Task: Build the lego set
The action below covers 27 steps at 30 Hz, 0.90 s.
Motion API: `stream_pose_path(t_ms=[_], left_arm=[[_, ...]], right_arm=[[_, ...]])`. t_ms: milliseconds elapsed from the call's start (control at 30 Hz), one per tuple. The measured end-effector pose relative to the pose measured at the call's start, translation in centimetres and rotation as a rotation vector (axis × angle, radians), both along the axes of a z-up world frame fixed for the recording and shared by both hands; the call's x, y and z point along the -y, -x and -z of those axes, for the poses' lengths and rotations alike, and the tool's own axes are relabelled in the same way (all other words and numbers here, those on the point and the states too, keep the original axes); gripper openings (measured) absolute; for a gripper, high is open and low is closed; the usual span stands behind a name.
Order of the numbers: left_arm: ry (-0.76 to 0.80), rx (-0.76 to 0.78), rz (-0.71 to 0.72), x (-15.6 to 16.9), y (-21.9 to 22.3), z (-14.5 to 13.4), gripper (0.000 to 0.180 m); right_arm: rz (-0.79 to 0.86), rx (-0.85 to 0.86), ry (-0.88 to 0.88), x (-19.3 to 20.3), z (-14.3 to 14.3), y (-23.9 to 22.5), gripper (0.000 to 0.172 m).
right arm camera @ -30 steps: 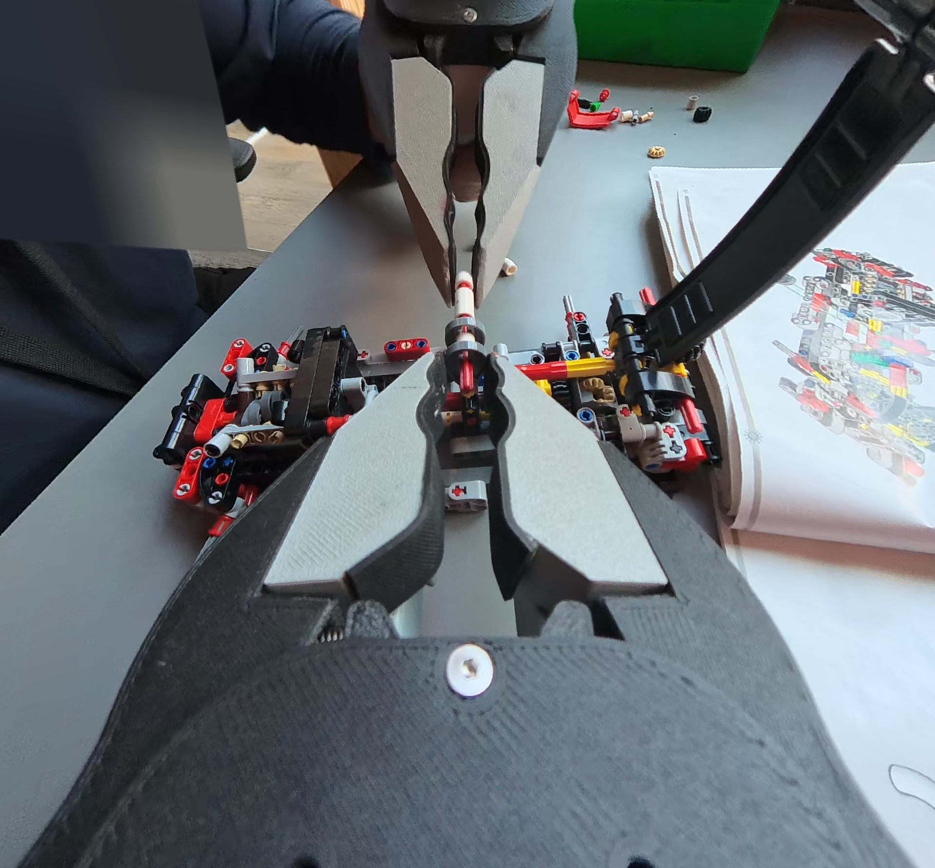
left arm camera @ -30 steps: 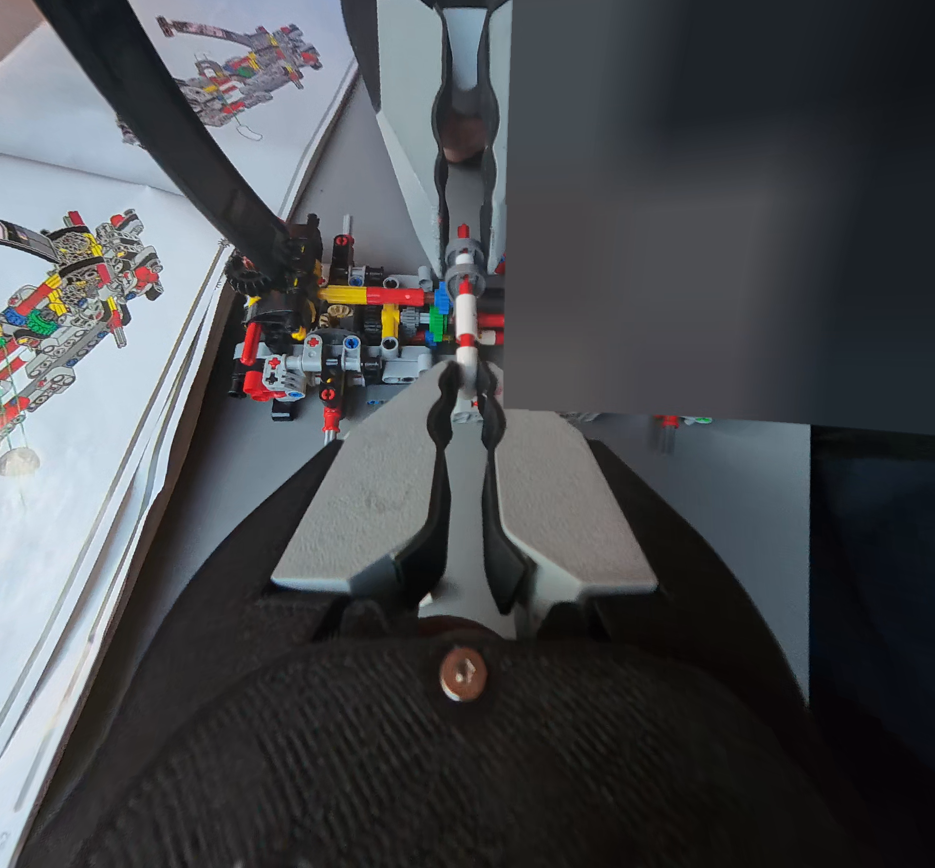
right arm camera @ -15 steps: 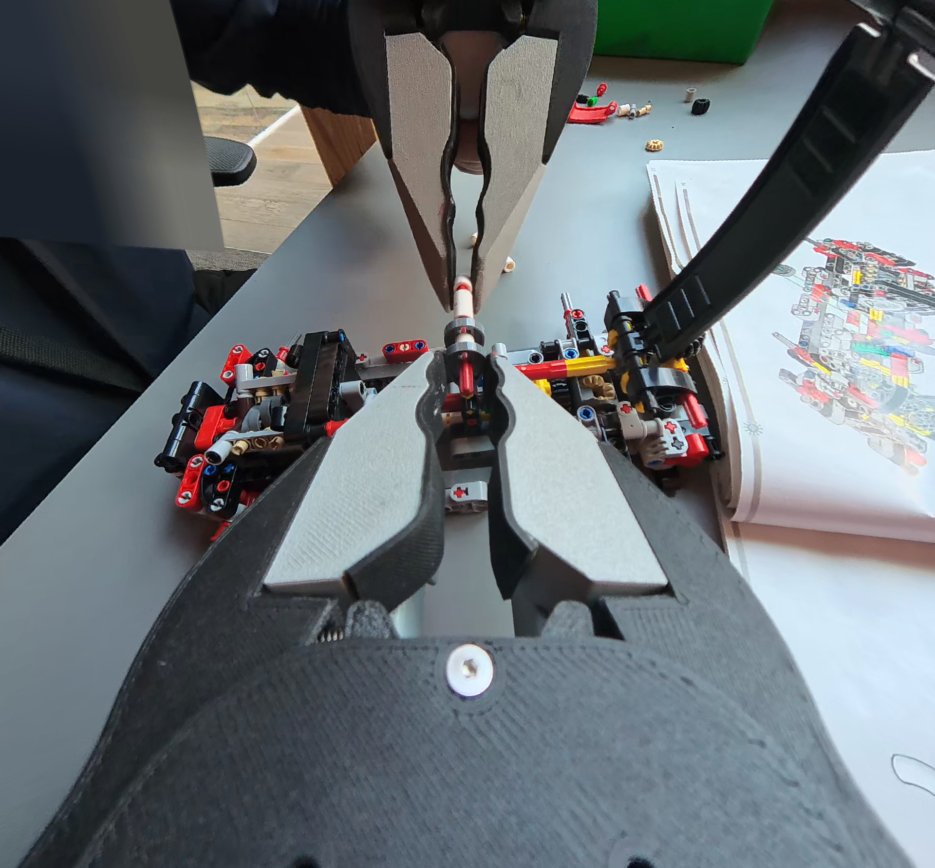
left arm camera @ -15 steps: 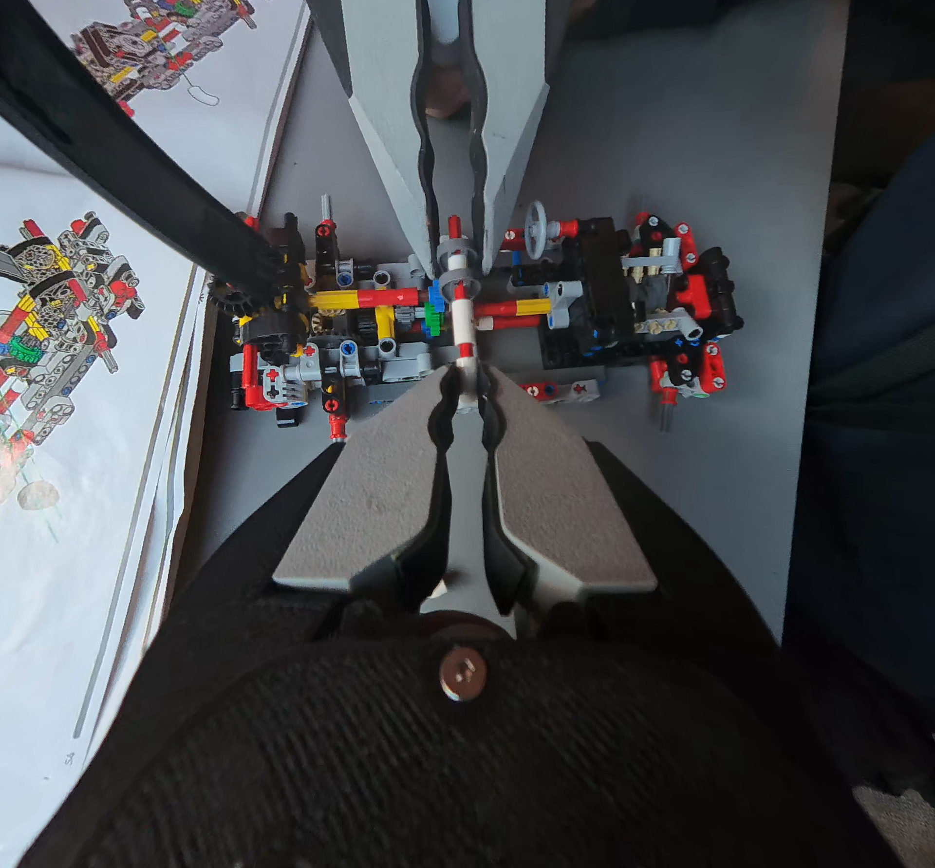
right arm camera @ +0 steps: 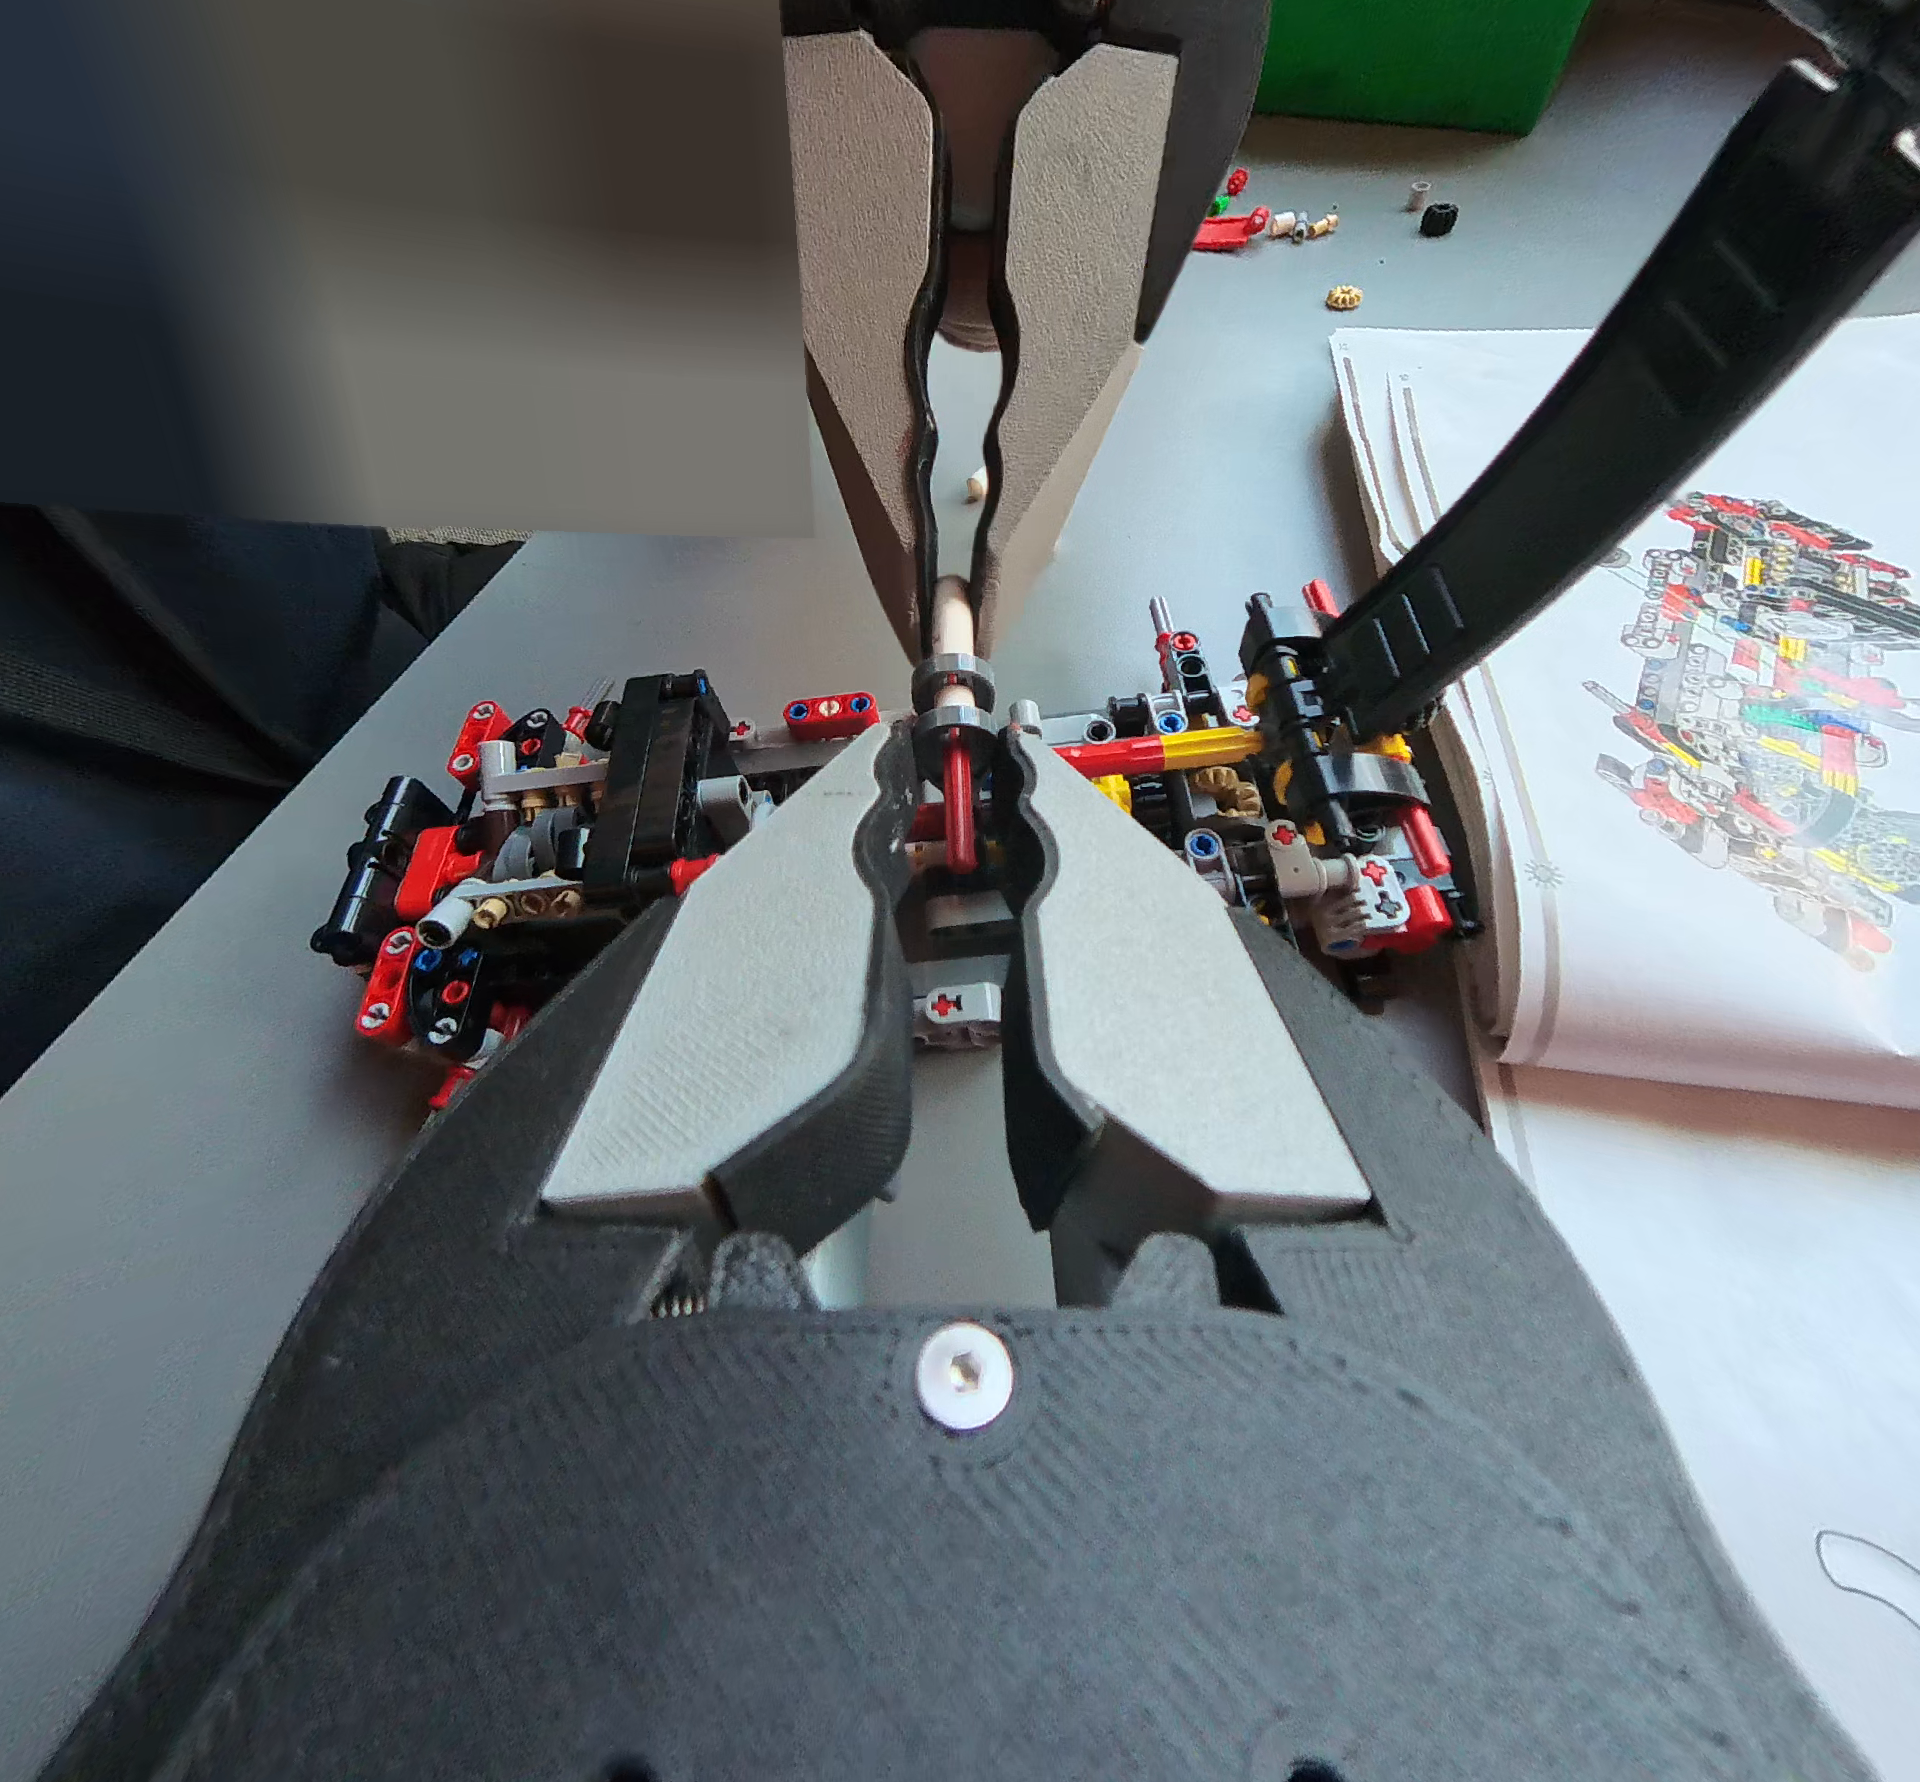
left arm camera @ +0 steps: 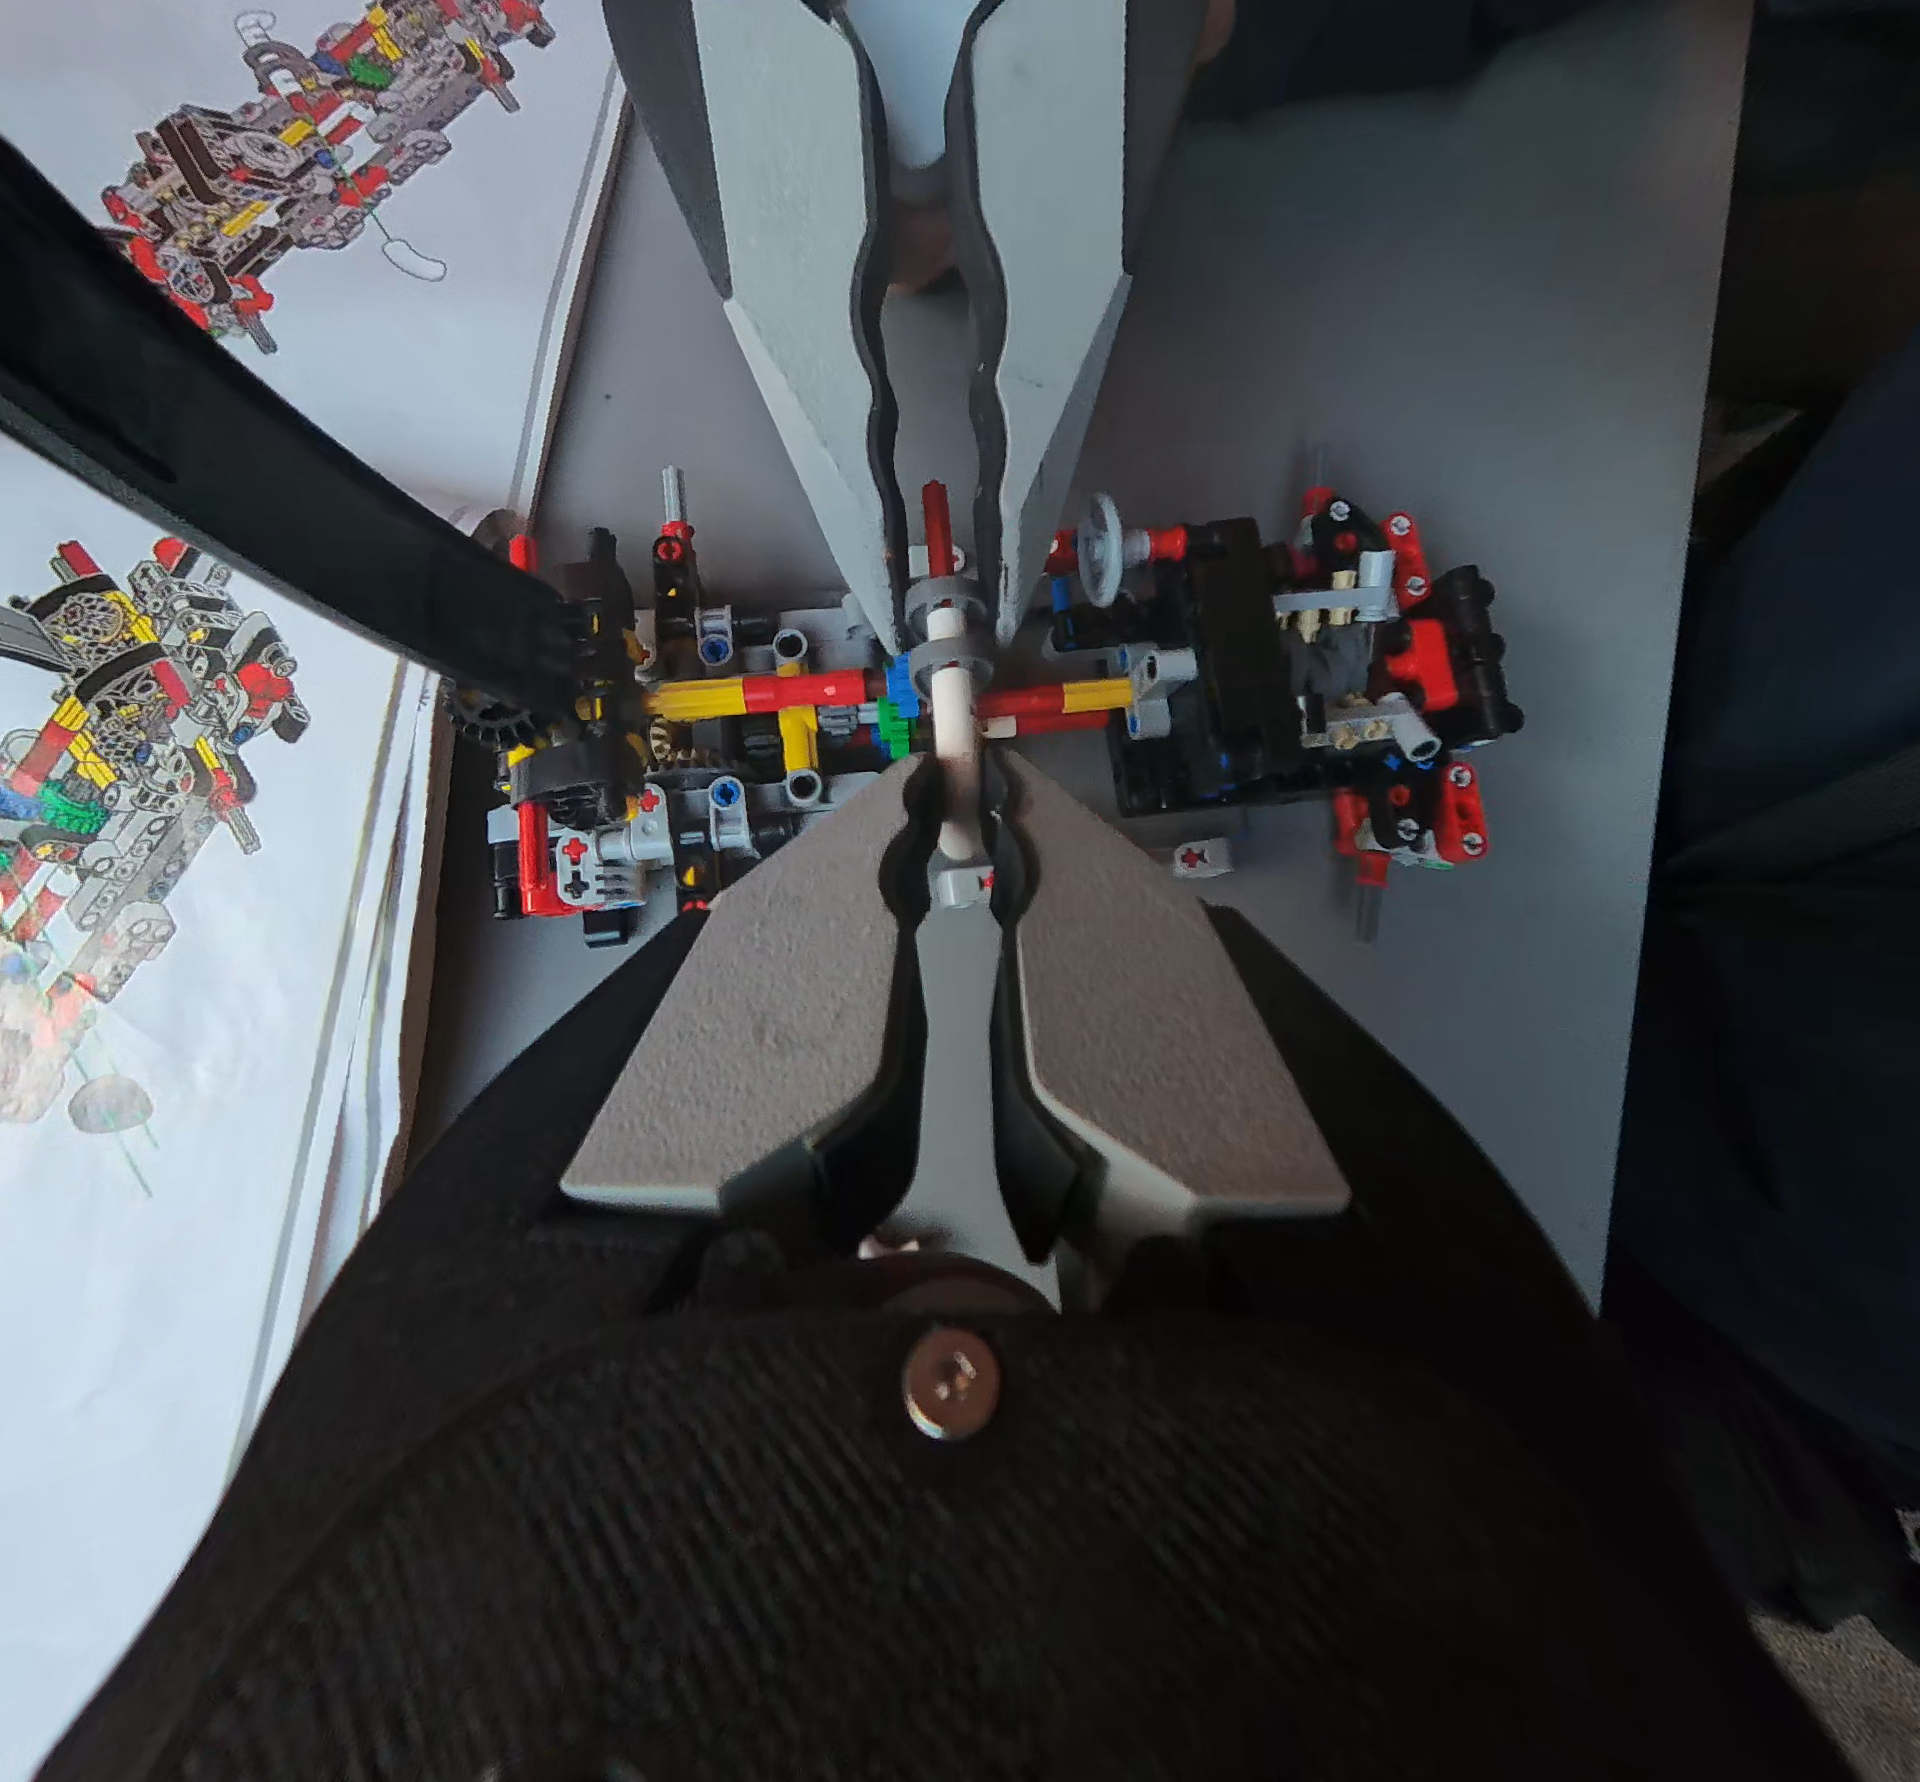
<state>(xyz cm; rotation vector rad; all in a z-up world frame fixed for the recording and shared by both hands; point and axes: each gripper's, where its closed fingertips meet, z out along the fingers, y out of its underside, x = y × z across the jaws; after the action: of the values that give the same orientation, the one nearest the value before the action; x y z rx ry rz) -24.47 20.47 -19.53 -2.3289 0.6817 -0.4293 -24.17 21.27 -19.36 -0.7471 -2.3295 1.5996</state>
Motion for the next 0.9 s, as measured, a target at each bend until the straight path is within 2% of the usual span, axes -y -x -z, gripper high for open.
stream_pose_path(t_ms=[467,500,533,567,600,733,900], left_arm=[[-0.029,0.104,-0.088,-0.3,-0.1,-0.1,0.004],[-0.048,0.101,-0.096,-0.3,0.0,-0.1,0.006],[-0.062,0.077,-0.119,-0.4,0.4,-0.1,0.016],[-0.074,0.059,-0.138,-0.4,0.8,-0.2,0.022],[-0.084,0.061,-0.142,-0.2,0.9,-0.5,0.021],[-0.102,0.078,-0.171,1.2,1.7,-1.5,0.024],[-0.097,0.086,-0.232,2.6,2.6,-1.2,0.023]], right_arm=[[-0.002,-0.008,0.019,0.2,-0.2,0.2,0.013],[-0.003,-0.004,0.025,0.3,-0.3,0.3,0.013],[-0.009,-0.008,0.026,0.3,-0.4,0.2,0.013],[-0.021,-0.023,0.028,0.4,-0.5,-0.1,0.016],[-0.028,-0.044,0.042,0.4,-0.9,-0.3,0.025],[0.025,-0.086,0.132,-1.0,-2.4,-0.8,0.037],[0.128,-0.091,0.173,-4.2,-2.9,-1.3,0.036]])
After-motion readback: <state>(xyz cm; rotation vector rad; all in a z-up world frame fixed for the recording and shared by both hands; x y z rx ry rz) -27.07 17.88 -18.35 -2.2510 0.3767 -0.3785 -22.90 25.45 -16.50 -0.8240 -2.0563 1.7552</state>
